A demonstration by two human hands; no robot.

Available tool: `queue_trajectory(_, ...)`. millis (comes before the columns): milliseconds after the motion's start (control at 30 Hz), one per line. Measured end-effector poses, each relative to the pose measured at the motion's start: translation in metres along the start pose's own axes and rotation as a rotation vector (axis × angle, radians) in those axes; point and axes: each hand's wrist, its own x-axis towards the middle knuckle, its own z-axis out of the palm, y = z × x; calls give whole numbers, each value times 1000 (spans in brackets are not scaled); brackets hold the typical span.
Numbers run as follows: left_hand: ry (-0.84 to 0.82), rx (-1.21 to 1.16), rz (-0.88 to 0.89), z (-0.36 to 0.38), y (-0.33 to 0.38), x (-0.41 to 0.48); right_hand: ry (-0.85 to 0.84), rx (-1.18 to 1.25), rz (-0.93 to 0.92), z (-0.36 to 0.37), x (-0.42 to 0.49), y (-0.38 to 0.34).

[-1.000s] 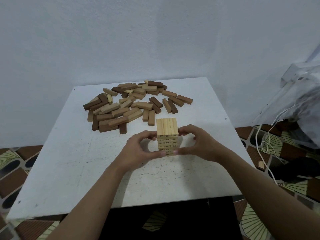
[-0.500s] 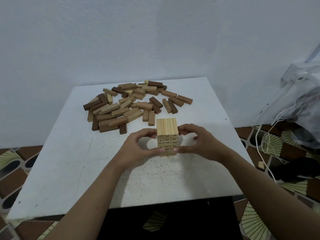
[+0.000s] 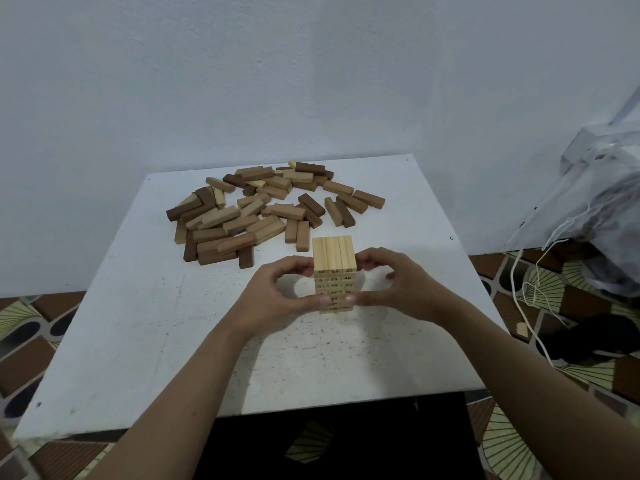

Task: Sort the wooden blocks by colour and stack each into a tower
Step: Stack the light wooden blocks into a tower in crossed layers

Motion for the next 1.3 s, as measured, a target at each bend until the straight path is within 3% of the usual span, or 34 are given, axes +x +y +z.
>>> queue_trajectory(300,-57,39,-91,3,-12,-3,-33,-73,25,3,2,9)
queue_trajectory(1300,-33,-122,-26,10,-18,-3,-50,-162,40,8,4,4)
